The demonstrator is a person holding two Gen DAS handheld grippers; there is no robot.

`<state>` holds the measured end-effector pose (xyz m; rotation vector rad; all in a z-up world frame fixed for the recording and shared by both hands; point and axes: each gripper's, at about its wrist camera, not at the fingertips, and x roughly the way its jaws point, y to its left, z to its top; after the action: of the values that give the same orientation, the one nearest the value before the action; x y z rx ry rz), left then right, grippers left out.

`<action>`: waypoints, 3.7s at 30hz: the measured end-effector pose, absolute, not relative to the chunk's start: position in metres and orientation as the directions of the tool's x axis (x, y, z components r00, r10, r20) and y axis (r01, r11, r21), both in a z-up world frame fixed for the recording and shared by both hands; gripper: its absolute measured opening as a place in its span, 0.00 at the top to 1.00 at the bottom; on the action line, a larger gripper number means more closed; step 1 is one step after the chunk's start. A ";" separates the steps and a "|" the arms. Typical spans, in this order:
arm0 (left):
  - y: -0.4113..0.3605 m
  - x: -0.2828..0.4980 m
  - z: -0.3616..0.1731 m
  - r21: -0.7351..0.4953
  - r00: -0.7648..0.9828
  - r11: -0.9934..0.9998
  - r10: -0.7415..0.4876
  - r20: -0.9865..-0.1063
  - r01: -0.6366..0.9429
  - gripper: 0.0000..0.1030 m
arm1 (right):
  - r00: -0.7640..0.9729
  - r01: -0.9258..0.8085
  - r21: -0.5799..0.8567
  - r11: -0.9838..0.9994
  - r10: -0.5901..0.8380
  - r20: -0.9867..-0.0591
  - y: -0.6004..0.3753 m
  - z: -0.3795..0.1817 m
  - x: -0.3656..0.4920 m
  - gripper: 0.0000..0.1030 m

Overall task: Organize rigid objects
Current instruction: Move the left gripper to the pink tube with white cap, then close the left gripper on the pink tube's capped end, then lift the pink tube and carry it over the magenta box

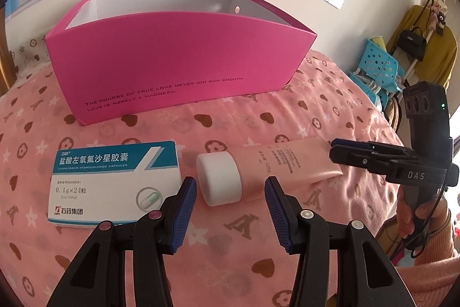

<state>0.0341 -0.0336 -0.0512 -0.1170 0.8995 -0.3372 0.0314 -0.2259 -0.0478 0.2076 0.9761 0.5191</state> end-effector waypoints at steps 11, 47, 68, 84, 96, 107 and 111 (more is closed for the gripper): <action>-0.041 0.038 -0.051 -0.233 0.567 0.939 -0.339 -0.751 0.252 0.51 | 0.457 -0.329 0.388 0.861 0.505 -0.733 -0.222 -0.050 0.031 0.47; -0.038 0.053 0.005 -0.183 0.691 0.947 -0.317 -0.649 0.263 0.51 | 0.589 -0.399 0.256 0.881 0.460 -0.664 -0.212 0.009 0.052 0.47; -0.039 0.067 0.030 -0.151 0.738 0.951 -0.304 -0.602 0.269 0.51 | 0.655 -0.426 0.204 0.881 0.456 -0.603 -0.210 0.046 0.073 0.47; -0.038 0.084 0.045 -0.139 0.758 0.953 -0.298 -0.580 0.268 0.51 | 0.668 -0.432 0.192 0.881 0.456 -0.589 -0.209 0.059 0.095 0.47; -0.036 0.097 0.050 -0.133 0.766 0.956 -0.290 -0.574 0.262 0.51 | 0.671 -0.432 0.180 0.884 0.449 -0.590 -0.206 0.063 0.113 0.47; -0.033 0.112 0.050 -0.130 0.768 0.960 -0.277 -0.578 0.249 0.51 | 0.670 -0.430 0.170 0.887 0.440 -0.598 -0.202 0.063 0.126 0.47; -0.031 0.117 0.050 -0.133 0.769 0.961 -0.274 -0.577 0.242 0.51 | 0.667 -0.429 0.165 0.888 0.435 -0.604 -0.199 0.062 0.132 0.47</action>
<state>0.1166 -0.0310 0.0497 -0.0518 0.6343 -0.2801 0.1322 -0.1994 0.0616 0.0089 0.6842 0.4875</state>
